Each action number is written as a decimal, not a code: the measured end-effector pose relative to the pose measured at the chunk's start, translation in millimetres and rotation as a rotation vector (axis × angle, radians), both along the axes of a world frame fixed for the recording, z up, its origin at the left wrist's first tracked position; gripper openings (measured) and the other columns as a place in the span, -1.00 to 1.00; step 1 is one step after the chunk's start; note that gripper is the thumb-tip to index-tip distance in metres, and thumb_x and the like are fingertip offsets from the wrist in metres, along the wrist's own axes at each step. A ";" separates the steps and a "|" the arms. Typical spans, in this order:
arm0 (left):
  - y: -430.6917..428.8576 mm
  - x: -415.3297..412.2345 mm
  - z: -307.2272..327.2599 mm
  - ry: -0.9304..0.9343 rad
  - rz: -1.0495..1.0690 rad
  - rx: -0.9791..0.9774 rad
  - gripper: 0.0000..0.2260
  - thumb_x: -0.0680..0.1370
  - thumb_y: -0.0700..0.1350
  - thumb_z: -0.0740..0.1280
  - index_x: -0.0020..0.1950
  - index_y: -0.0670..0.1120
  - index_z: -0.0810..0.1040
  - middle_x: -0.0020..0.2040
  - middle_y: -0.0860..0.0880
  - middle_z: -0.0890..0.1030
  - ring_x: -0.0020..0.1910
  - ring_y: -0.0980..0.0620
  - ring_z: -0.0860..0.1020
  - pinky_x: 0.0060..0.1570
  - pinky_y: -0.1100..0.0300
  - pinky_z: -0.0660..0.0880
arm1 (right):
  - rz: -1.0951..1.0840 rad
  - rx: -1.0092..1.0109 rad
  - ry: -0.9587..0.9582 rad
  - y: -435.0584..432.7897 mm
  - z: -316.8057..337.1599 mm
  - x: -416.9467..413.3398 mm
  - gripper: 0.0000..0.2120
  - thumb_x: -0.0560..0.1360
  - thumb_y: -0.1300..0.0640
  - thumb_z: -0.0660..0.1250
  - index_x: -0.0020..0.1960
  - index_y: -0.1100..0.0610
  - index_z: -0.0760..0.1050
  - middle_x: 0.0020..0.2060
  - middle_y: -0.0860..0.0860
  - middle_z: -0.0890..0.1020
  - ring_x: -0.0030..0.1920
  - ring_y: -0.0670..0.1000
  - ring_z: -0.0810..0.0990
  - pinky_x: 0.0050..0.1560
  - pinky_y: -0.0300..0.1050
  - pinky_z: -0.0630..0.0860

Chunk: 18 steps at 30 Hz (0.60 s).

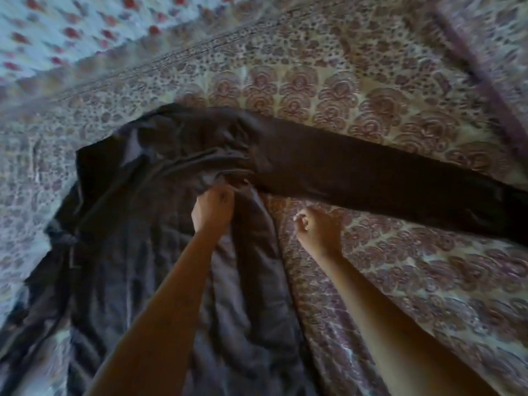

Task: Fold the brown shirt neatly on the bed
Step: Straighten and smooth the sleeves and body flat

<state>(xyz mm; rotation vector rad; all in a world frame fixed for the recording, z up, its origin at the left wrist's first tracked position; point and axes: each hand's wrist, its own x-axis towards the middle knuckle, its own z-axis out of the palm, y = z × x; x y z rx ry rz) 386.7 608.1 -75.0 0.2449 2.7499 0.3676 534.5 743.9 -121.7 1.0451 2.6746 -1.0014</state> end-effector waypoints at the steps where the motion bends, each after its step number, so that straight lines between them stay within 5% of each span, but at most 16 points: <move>1: -13.4 -1.1 -3.1 -0.057 -0.018 -0.030 -0.74 0.56 -0.02 0.22 0.15 -0.06 0.58 0.12 -0.22 0.61 0.11 -0.24 0.56 0.03 -0.01 0.49 | -0.019 -0.090 0.007 -15.0 -1.8 -8.2 -0.80 0.51 0.05 0.24 0.01 0.14 0.54 -0.08 0.12 0.65 -0.01 0.17 0.59 -0.07 0.00 0.50; 5: -63.8 13.3 -33.2 -0.248 -0.150 -0.031 -0.63 0.51 -0.03 0.29 0.33 0.02 0.45 0.30 -0.14 0.45 0.26 -0.21 0.45 0.17 -0.03 0.46 | -0.142 -0.303 0.025 -54.3 -4.2 -32.4 -0.70 0.49 -0.02 0.31 0.08 0.20 0.53 -0.15 0.15 0.66 -0.08 0.15 0.61 -0.11 -0.06 0.45; 11: -94.9 18.2 -52.2 -0.185 -0.294 0.051 -0.56 0.49 -0.09 0.33 0.36 0.09 0.41 0.33 -0.06 0.33 0.33 -0.09 0.31 0.19 -0.01 0.46 | -0.154 -0.248 -0.204 -51.7 -12.2 -31.5 -0.76 0.50 0.02 0.31 -0.18 0.19 0.56 -0.29 0.15 0.57 -0.13 0.19 0.60 -0.24 -0.15 0.33; 14: -101.8 9.8 -54.7 -0.247 -0.339 0.127 -0.60 0.47 -0.12 0.35 0.31 0.05 0.48 0.33 -0.06 0.35 0.33 -0.08 0.33 0.26 0.01 0.41 | -0.126 -0.169 -0.273 -49.1 -10.0 -29.3 -0.67 0.48 -0.04 0.32 -0.38 0.09 0.39 -0.35 0.08 0.48 -0.10 0.20 0.59 -0.22 -0.14 0.32; 18: -117.5 3.3 -44.9 -0.240 -0.297 0.250 -0.67 0.47 -0.16 0.36 0.23 0.00 0.56 0.29 -0.06 0.46 0.26 -0.05 0.47 0.24 0.09 0.43 | -0.238 -0.056 -0.175 -57.7 3.5 -22.4 -0.64 0.44 -0.16 0.33 -0.11 0.16 0.53 -0.14 0.13 0.63 -0.05 0.20 0.57 -0.15 -0.07 0.39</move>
